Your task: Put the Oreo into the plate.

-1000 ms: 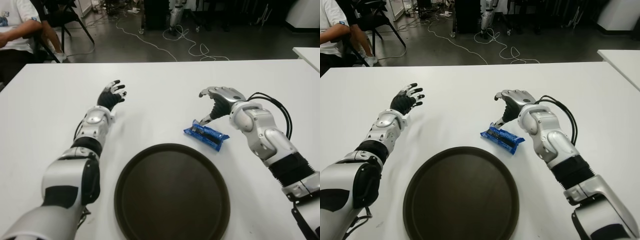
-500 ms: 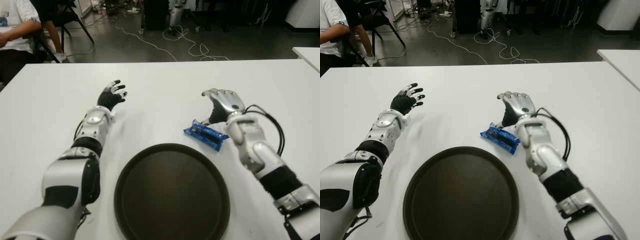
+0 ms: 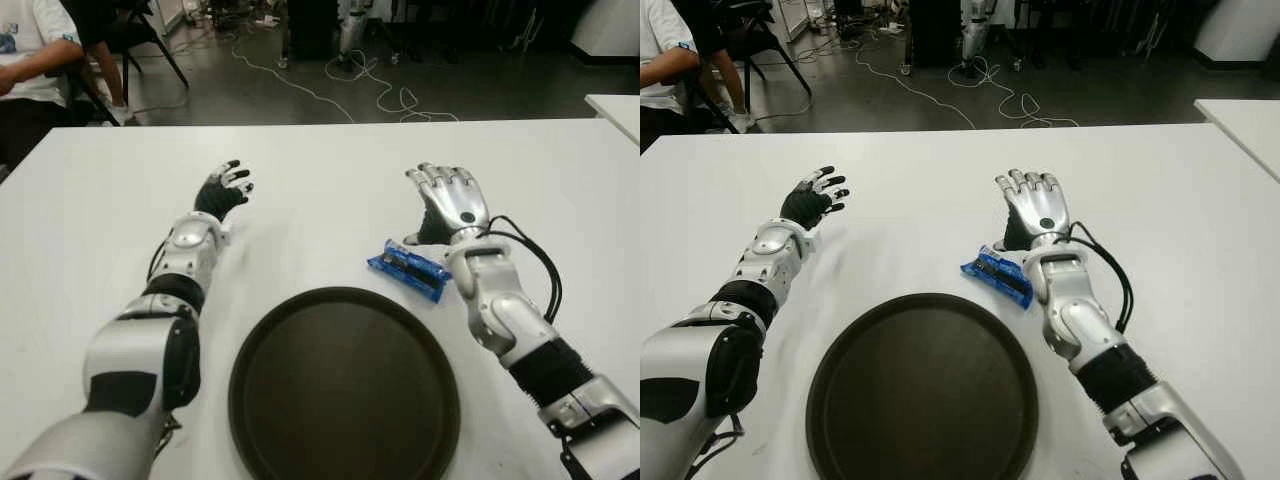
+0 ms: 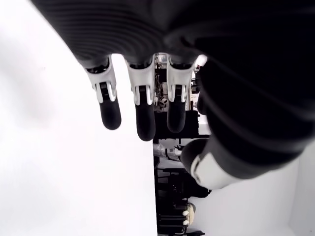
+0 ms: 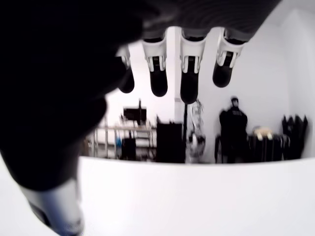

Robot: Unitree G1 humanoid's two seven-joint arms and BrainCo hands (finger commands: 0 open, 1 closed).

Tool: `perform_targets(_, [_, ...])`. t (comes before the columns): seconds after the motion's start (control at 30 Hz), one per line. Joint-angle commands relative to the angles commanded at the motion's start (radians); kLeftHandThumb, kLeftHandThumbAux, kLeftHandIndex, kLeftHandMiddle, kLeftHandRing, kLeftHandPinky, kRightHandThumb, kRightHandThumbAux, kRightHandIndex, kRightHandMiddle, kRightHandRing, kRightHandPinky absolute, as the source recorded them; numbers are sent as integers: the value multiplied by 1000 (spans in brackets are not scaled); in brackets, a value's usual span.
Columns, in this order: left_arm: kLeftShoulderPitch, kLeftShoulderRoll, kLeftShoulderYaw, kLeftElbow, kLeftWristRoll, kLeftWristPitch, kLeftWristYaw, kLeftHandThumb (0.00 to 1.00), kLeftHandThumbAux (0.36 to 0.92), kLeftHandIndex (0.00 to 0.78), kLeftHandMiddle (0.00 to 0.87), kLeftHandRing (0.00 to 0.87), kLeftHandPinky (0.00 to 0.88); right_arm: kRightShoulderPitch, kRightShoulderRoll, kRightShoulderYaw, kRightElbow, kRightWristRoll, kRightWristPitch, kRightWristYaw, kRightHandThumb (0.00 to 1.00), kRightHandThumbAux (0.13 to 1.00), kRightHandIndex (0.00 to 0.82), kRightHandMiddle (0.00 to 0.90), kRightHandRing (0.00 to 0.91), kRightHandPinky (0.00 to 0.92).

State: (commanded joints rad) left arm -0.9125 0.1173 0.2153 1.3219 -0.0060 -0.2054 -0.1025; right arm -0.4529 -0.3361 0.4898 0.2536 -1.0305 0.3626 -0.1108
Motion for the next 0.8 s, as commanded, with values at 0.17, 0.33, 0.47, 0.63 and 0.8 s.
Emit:
perform_targets(0.17, [1,2,-3,2,4,0,-1,0,795,94,177,182,201,1,-1,-1,-3,-1,3,-2,0,789,185,193,206,217])
perform_targets(0.33, [2,4,-4,2,5,-2,-4,0,780,92,173,178,197,3,2,-4,-2,0,4,-22,0,813,230,264,299,319])
perform_targets(0.47, [1,3,-5,2,6,-3,-3,0,786,89,174,178,193,6,2,-6,-9,-1,10,-26,0,802,225,264,286,296])
perform_targets(0.63, [-1,3,-6,2,6,1,-1,0,794,88,176,181,197,8,0,-11,-11,8,2,-34,0,809,253,313,348,361])
perform_targets(0.8, [-1,3,-5,3,5,1,-2,0,794,89,176,181,200,9,-5,-13,-14,8,-4,-37,0,829,275,397,430,425])
